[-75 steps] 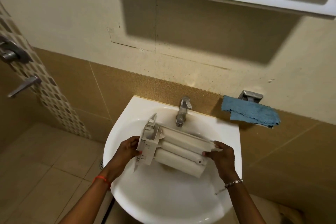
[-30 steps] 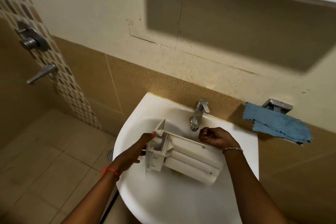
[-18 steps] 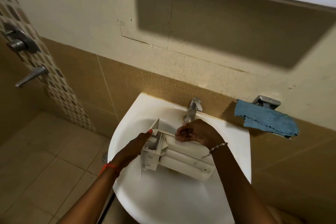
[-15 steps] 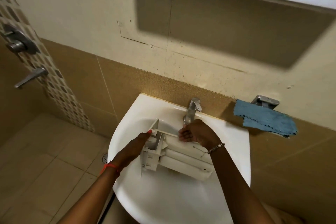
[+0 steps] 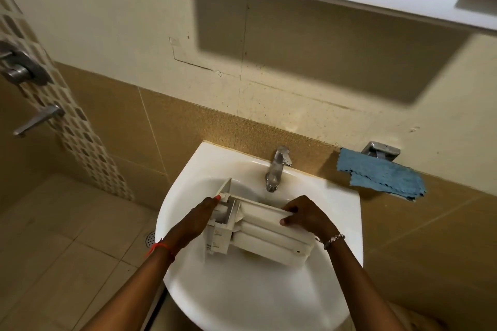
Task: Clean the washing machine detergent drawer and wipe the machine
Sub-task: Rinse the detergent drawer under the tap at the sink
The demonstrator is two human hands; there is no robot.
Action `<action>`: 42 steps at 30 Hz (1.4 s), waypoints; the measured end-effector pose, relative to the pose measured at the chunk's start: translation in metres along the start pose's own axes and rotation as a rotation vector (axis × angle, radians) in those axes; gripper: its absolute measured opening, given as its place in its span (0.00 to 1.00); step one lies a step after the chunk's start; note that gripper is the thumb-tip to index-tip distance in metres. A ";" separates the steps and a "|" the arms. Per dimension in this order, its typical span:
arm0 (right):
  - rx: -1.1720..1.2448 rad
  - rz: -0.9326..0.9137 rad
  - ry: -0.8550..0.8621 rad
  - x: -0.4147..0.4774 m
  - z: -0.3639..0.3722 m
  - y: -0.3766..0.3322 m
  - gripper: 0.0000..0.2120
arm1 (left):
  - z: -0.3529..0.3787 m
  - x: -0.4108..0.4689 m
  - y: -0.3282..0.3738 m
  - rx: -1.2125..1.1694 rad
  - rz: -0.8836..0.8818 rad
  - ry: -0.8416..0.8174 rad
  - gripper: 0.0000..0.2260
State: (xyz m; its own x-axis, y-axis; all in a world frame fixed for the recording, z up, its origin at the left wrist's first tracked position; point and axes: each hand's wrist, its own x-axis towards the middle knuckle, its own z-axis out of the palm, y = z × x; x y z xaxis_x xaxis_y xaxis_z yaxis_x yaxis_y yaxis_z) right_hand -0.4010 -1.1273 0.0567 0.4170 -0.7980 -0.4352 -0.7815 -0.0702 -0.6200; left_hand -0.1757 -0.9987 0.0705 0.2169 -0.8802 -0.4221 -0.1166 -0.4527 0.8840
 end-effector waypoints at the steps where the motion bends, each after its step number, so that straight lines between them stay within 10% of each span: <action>1: 0.008 0.005 0.014 -0.003 0.000 0.000 0.14 | -0.001 0.000 -0.001 -0.001 -0.010 -0.020 0.10; 12: -0.005 -0.046 0.193 -0.056 0.021 0.014 0.10 | -0.014 -0.009 -0.007 -0.094 -0.087 -0.220 0.22; 23: 0.082 -0.286 0.460 -0.079 0.109 0.078 0.32 | 0.000 -0.004 -0.042 -0.038 -0.299 -0.235 0.25; 28: 0.079 -0.181 0.162 -0.069 0.086 0.074 0.20 | 0.004 -0.002 -0.046 -0.062 -0.308 -0.249 0.18; 37: 1.584 0.309 -0.068 0.004 0.042 0.004 0.15 | 0.010 -0.003 -0.047 -0.189 -0.363 -0.152 0.20; 42: 1.861 0.413 -0.061 0.042 0.047 -0.013 0.13 | 0.012 -0.006 -0.046 -0.203 -0.347 -0.152 0.10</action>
State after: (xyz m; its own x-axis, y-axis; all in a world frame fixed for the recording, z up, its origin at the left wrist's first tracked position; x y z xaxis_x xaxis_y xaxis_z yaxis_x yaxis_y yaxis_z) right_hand -0.3509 -1.1319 0.0155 0.4074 -0.5723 -0.7117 0.5778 0.7650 -0.2844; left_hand -0.1838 -0.9742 0.0304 0.0624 -0.6983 -0.7131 0.1347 -0.7020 0.6993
